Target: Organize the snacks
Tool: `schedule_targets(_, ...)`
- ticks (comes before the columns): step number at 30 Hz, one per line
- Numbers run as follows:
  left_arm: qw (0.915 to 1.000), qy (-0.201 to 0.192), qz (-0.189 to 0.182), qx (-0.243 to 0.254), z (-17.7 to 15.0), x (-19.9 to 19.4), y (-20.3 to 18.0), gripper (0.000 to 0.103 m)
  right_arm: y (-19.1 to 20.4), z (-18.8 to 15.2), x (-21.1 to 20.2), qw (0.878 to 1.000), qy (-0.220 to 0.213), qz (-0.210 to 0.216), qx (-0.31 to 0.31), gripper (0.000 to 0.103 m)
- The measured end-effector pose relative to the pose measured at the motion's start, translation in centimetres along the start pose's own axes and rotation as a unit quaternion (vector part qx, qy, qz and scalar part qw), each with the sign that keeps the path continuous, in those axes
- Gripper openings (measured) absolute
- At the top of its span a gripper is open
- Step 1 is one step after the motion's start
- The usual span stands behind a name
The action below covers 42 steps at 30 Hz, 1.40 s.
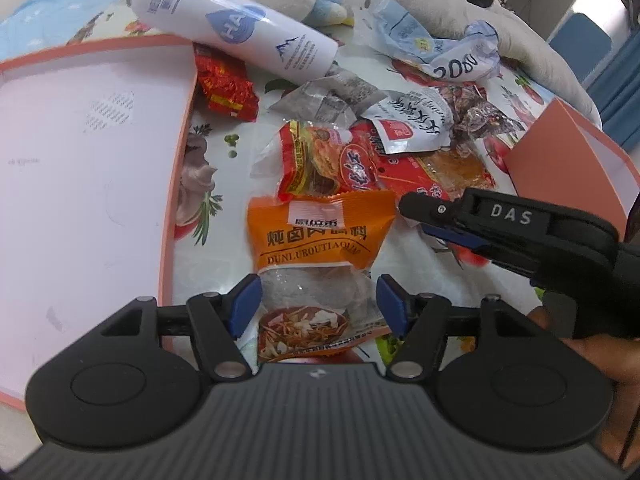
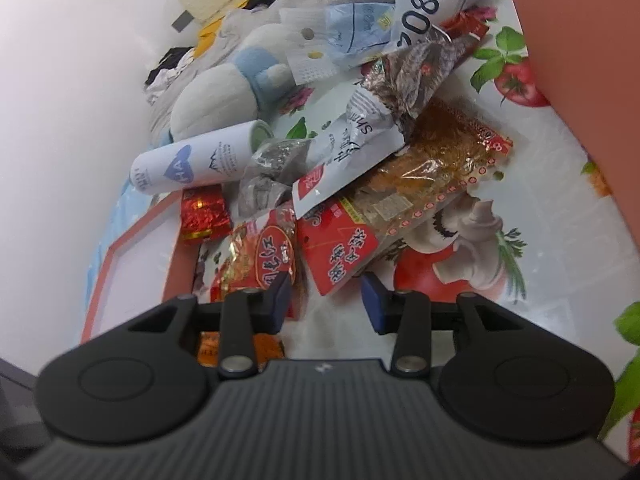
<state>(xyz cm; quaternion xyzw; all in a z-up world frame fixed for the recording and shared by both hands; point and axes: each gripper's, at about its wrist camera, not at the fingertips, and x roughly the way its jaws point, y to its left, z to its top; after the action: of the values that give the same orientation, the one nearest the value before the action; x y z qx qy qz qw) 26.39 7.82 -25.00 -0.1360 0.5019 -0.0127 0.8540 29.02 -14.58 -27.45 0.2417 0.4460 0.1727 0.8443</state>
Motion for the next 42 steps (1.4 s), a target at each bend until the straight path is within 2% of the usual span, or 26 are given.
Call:
schedule_targets(3,0.9997,0.005,-0.009,-0.022,-0.1,0.4,0.6,0.071,-0.1,0.0,0.6,1.0,0.002,-0.011,0.01,0.016)
schedule_targets(6,0.9982,0.01,-0.022,-0.054,-0.2,0.8,1.4,0.07,0.0,0.0,0.5,1.0,0.0,-0.009,0.011,0.01)
schedule_targets(9,0.9979,0.005,-0.027,-0.058,-0.4,0.6,1.3,0.062,0.1,0.1,-0.4,1.0,-0.005,-0.006,0.006,0.005)
schedule_targets(13,0.9986,-0.003,-0.026,-0.046,-0.9,0.0,0.7,0.054,0.3,-0.1,-1.8,1.0,-0.005,-0.01,-0.002,0.004)
schedule_targets(19,0.9986,-0.005,-0.031,-0.042,-1.7,-1.7,0.5,0.048,0.5,-1.2,-5.2,1.0,-0.012,-0.021,0.003,0.003)
schedule_targets(23,0.9989,-0.007,-0.026,-0.038,-2.7,-3.3,0.3,0.047,0.5,-2.5,-8.4,0.999,-0.019,-0.026,-0.006,0.003)
schedule_targets(31,0.9993,-0.019,-0.016,-0.028,-5.0,-6.8,-0.1,0.046,0.1,-6.4,-13.6,0.999,-0.003,-0.039,-0.009,0.003)
schedule_targets(42,0.9994,-0.031,-0.012,-0.012,-7.8,-10.5,-1.5,0.046,0.3,-11.3,-18.3,0.998,0.014,-0.047,-0.048,0.003)
